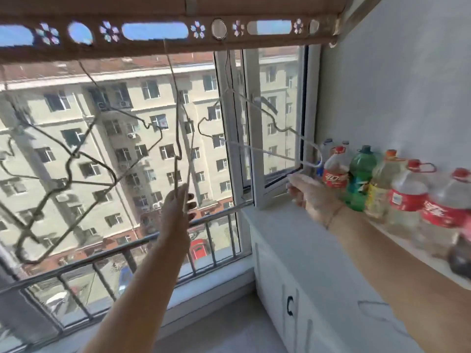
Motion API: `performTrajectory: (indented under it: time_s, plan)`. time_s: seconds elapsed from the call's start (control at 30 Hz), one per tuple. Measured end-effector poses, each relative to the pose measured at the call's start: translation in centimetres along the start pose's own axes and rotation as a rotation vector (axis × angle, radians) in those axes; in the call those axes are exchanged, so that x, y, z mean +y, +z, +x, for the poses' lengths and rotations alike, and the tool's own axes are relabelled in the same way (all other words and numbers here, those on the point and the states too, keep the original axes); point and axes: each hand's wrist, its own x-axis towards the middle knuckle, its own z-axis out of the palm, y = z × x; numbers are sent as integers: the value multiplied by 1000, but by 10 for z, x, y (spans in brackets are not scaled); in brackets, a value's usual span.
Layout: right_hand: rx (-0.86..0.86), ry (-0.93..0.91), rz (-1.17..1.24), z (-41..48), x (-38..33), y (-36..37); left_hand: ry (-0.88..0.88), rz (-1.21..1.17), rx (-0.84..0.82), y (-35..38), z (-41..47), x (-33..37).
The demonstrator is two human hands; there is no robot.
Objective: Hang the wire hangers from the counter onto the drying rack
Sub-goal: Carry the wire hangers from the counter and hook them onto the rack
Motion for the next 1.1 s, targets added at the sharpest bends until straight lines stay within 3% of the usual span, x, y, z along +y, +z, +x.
performTrajectory:
  time_s: [0.23, 0.4, 0.8, 1.1]
  plan:
    - [255, 344, 27, -81, 138, -89, -407, 177, -322, 44, -53, -141]
    - [499, 429, 58, -140, 184, -150, -526, 302, -551, 102, -90, -196]
    - [847, 616, 170, -228, 217, -266, -500, 504, -1055, 227, -167, -262]
    - [846, 760, 535, -233, 256, -302, -533, 575, -1083, 290, -182, -313]
